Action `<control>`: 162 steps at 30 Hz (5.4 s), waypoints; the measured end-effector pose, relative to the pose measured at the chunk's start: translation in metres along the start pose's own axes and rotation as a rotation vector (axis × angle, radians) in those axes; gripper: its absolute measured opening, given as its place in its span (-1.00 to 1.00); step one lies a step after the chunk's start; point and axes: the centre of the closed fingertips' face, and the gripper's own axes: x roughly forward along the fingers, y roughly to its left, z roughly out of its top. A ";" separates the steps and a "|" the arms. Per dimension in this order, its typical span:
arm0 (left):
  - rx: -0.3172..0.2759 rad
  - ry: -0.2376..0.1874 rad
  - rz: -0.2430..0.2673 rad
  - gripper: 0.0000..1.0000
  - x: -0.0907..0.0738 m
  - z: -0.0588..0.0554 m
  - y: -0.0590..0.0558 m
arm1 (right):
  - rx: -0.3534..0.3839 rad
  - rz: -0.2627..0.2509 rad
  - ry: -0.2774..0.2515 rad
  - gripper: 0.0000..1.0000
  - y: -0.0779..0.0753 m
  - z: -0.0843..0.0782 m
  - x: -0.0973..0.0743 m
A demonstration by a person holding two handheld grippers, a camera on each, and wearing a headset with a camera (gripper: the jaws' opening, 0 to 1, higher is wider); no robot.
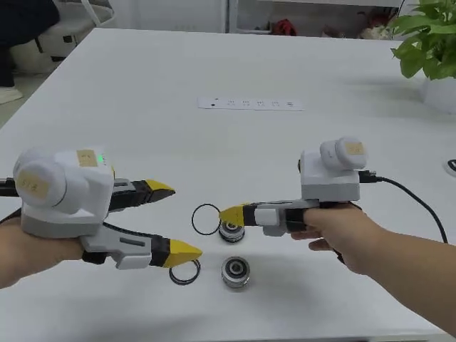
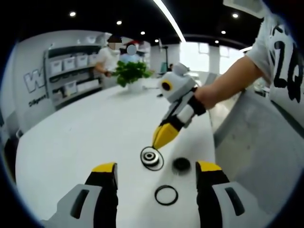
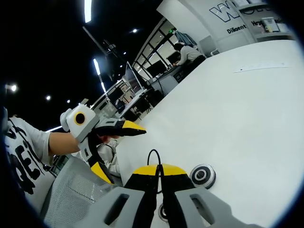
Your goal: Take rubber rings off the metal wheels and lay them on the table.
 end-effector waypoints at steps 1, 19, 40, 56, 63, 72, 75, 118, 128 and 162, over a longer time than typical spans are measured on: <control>-0.001 0.000 0.002 0.36 -0.001 -0.001 0.000 | 0.004 0.004 0.004 -1.00 0.001 -0.001 0.001; -0.024 0.020 0.017 0.40 -0.017 -0.020 -0.003 | 0.062 0.038 0.151 -1.00 0.010 -0.035 0.026; -0.047 0.028 0.027 0.41 -0.021 -0.028 -0.004 | 0.085 0.015 0.260 -1.00 0.005 -0.061 0.038; -0.060 0.040 0.030 0.40 -0.024 -0.035 -0.004 | 0.069 -0.010 0.287 -1.00 0.000 -0.067 0.042; -0.055 0.049 0.024 0.40 -0.022 -0.036 -0.006 | 0.041 -0.016 0.289 -1.00 -0.001 -0.068 0.043; -0.055 0.057 0.018 0.39 -0.021 -0.038 -0.008 | -0.028 -0.022 0.299 -0.85 0.001 -0.069 0.045; -0.057 0.059 0.019 0.39 -0.021 -0.039 -0.008 | -0.067 -0.025 0.309 -0.78 0.002 -0.071 0.045; -0.027 0.023 0.007 0.37 0.002 -0.005 0.012 | -0.149 -0.118 0.067 -0.38 -0.020 0.006 -0.014; -0.030 0.019 0.005 0.35 0.012 -0.001 0.017 | -0.203 -0.166 0.040 -0.36 -0.039 0.012 -0.029; -0.090 0.049 -0.020 0.17 0.059 -0.012 0.026 | -0.355 -0.161 0.095 -0.52 -0.064 -0.025 -0.020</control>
